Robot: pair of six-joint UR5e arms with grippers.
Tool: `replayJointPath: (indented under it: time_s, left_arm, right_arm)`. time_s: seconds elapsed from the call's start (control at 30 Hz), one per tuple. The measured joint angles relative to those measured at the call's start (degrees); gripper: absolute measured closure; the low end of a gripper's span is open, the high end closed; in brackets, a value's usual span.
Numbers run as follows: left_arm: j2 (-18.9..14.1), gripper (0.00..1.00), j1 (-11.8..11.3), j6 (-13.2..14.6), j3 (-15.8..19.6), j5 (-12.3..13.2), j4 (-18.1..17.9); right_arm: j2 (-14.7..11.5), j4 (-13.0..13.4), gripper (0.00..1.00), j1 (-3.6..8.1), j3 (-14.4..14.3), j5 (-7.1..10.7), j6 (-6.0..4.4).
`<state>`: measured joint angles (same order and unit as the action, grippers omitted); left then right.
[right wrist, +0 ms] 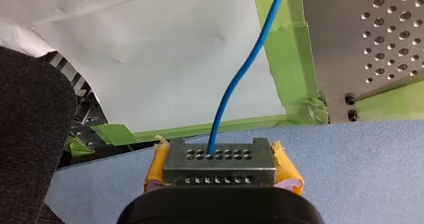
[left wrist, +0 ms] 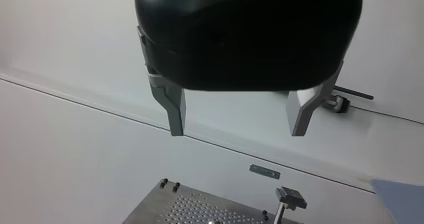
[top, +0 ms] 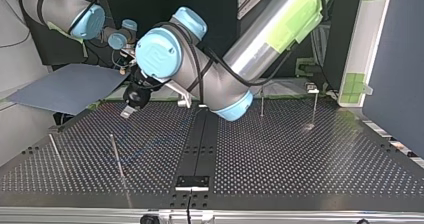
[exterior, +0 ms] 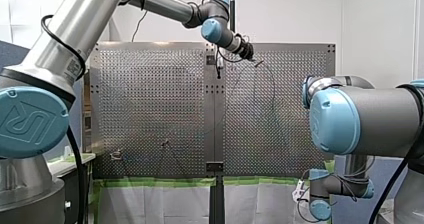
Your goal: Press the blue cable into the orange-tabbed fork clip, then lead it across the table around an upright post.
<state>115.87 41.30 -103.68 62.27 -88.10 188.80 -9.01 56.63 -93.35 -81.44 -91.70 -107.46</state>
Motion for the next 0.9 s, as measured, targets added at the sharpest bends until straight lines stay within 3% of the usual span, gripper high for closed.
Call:
replayJointPath:
  time_s: [0.37, 0.67, 0.9]
  left_arm:
    - [0.27, 0.0, 0.52, 5.41, -0.31, -4.04, -0.26]
    - [0.28, 0.0, 0.87, 9.38, -0.32, -6.73, -0.27]
    - [0.27, 0.0, 1.48, 9.74, -0.32, -8.1, -0.18]
  right_arm:
    - [0.0, -0.02, 1.0, -0.1, 0.0, 0.04, -0.14]
    - [-0.01, -0.02, 1.0, -0.17, 0.01, 0.58, -0.97]
    - [-0.01, -0.09, 1.0, -0.18, 0.01, 0.64, -1.01]
